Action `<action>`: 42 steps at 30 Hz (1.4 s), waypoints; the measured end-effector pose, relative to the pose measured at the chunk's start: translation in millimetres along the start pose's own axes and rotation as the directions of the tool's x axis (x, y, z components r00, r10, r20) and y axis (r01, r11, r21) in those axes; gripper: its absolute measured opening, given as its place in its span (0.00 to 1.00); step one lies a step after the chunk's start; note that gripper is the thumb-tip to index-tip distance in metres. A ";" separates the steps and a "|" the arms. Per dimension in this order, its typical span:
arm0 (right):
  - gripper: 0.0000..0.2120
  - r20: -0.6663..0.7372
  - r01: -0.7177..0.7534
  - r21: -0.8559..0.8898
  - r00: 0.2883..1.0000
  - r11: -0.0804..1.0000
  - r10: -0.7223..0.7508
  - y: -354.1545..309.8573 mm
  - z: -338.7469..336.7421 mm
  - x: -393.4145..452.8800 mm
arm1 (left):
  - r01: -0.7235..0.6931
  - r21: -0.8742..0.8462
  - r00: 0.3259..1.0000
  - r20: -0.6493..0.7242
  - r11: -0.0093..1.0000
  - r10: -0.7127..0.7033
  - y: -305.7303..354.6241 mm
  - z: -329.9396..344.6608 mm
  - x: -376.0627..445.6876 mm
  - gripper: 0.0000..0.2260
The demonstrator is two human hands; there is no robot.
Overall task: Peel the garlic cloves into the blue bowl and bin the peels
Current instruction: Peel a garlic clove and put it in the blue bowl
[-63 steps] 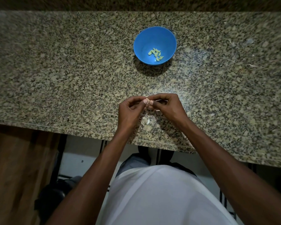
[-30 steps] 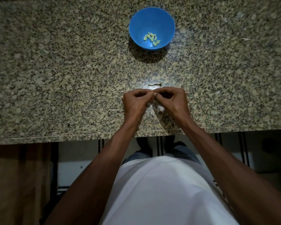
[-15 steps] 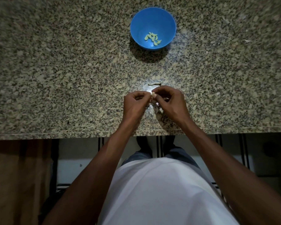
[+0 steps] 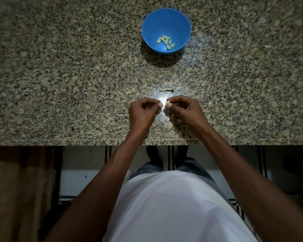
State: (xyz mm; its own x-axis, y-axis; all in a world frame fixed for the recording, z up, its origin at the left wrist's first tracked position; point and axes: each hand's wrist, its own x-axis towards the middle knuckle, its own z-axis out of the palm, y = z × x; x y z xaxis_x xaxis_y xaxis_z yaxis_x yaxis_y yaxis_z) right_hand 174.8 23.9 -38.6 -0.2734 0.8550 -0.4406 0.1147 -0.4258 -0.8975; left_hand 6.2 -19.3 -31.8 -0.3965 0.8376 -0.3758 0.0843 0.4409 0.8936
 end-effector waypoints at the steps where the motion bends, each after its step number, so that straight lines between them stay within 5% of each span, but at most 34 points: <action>1: 0.09 0.014 -0.002 -0.005 1.000 1.000 0.002 -0.3 -0.4 0.1 | -0.009 -0.010 1.000 0.018 1.000 0.009 -1.3 -0.8 0.8 0.08; 8: 0.14 0.046 0.016 -0.038 0.999 0.999 -0.014 -5.0 -0.5 3.9 | -0.034 -0.059 0.961 0.271 0.998 0.049 -5.7 -7.5 10.0 0.10; 20: 0.10 0.071 0.118 -0.067 0.991 0.991 -0.113 -14.0 0.6 10.0 | -0.001 -0.143 0.977 0.209 0.990 0.031 -0.4 -5.6 18.0 0.08; 28: 0.08 0.181 0.037 0.067 0.982 0.997 -0.049 -11.3 -8.1 9.9 | 0.088 -0.173 0.902 0.431 0.981 -0.005 0.1 -10.1 18.9 0.03; 36: 0.07 0.222 -0.090 0.157 0.974 0.984 0.053 -11.1 -11.2 13.4 | 0.031 -0.103 0.908 0.418 0.994 0.015 -1.8 -3.1 17.9 0.07; 42: 0.08 0.157 -0.189 0.285 0.976 0.940 0.148 -8.8 -5.8 10.5 | 0.012 -0.026 0.967 0.255 1.000 -0.005 -4.1 2.5 13.2 0.09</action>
State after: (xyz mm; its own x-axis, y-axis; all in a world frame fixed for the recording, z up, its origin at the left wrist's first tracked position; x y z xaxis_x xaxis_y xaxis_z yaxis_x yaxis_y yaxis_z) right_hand 176.5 38.3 -35.4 -0.4002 0.7252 -0.5603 -0.1131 -0.6458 -0.7551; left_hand 3.0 -9.2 -41.1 -0.1506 0.8898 -0.4308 0.0559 0.4427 0.8949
